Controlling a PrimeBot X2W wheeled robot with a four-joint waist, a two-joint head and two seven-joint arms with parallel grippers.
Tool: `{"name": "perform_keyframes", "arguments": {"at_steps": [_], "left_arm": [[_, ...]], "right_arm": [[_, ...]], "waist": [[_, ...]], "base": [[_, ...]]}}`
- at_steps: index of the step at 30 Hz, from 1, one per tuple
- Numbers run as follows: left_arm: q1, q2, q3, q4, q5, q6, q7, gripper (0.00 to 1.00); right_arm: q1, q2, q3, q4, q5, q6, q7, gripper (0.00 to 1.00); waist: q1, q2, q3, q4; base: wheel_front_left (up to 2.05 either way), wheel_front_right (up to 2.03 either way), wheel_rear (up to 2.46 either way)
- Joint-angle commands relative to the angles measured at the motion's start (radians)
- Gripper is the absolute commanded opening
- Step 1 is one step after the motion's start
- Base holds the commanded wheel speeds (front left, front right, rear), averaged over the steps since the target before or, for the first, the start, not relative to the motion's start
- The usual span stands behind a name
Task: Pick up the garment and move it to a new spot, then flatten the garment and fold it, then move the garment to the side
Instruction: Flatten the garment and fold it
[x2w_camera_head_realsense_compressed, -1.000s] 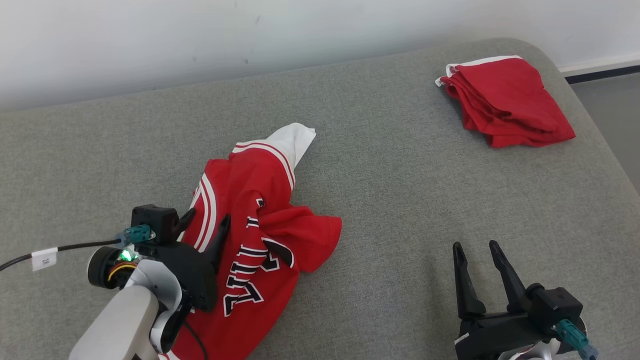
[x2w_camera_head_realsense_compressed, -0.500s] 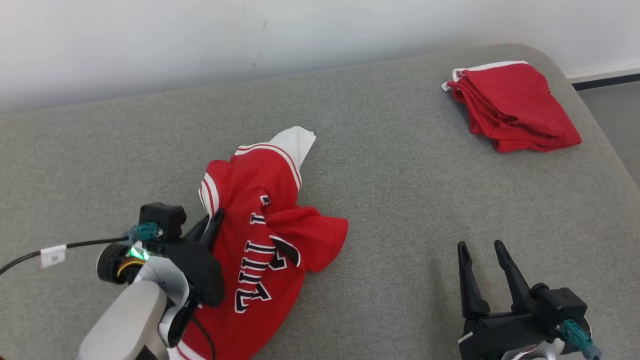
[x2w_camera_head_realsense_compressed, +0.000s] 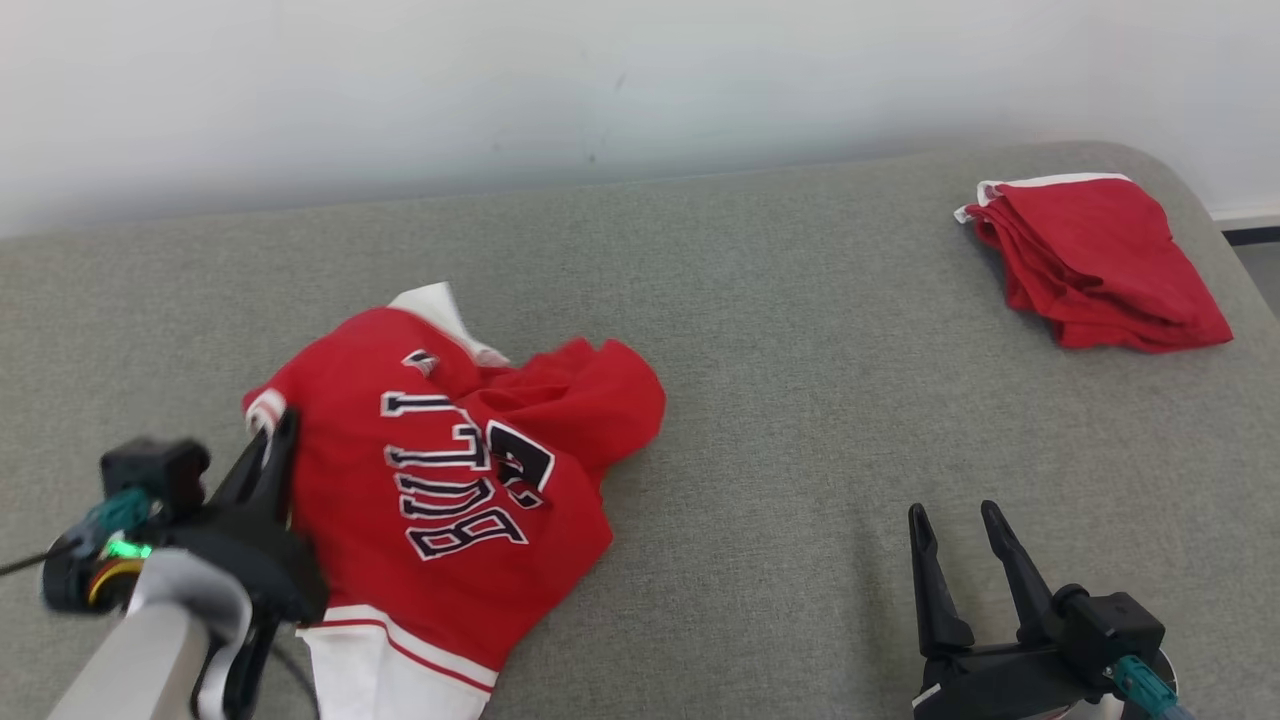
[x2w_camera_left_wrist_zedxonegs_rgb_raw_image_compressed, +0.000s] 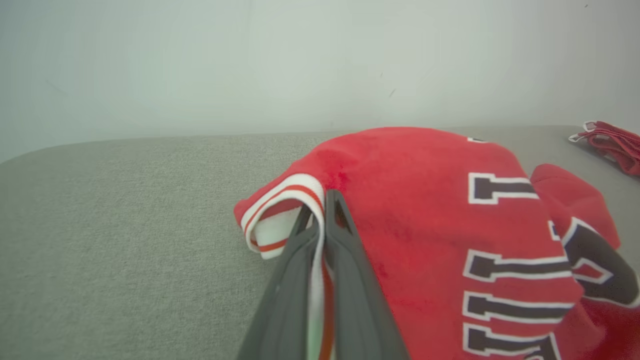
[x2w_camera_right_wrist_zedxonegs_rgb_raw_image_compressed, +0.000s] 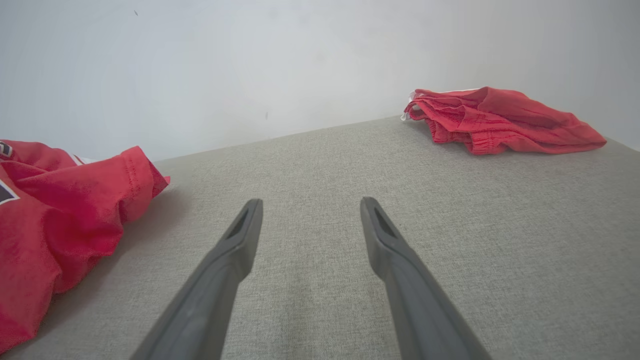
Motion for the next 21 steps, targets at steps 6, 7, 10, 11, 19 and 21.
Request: {"name": "perform_keyframes", "arguments": {"at_steps": [6,7,10,11,19,21], "left_arm": [[0.146,0.014,0.035,-0.033,-0.059,0.036,-0.006,0.00],[0.162,0.008,0.029,-0.027,-0.059,0.039,-0.001,0.00],[0.182,-0.013,0.023,-0.008,-0.068,0.039,-0.020,0.00],[0.182,-0.018,0.020,-0.002,-0.062,0.040,-0.031,0.00],[0.158,-0.047,0.029,-0.006,-0.002,0.042,-0.134,1.00],[0.168,-0.056,0.043,-0.025,0.014,0.048,-0.145,1.00]], "right_arm": [[0.014,0.001,0.006,0.005,-0.001,-0.003,-0.001,1.00],[0.013,0.001,0.008,0.007,-0.003,-0.003,-0.001,1.00],[0.009,0.000,0.007,0.012,-0.007,-0.003,-0.001,1.00],[0.008,0.001,0.006,0.013,-0.010,-0.003,-0.001,1.00],[0.018,0.001,-0.001,0.013,-0.021,-0.003,-0.001,1.00],[0.023,0.001,-0.001,0.010,-0.023,-0.003,-0.001,1.00]], "waist": [[0.0001,0.0000,-0.002,0.009],[0.0001,0.0000,-0.001,0.009],[0.0001,0.0000,-0.002,0.009],[0.0001,0.0000,-0.004,0.009],[0.0001,0.0000,-0.024,0.027],[0.0001,0.0000,-0.030,0.035]], "base": [[0.00,0.00,0.00],[0.00,0.00,0.00],[0.00,0.00,0.00],[0.00,0.00,0.00],[0.00,0.00,0.00],[0.00,0.00,0.00]]}}
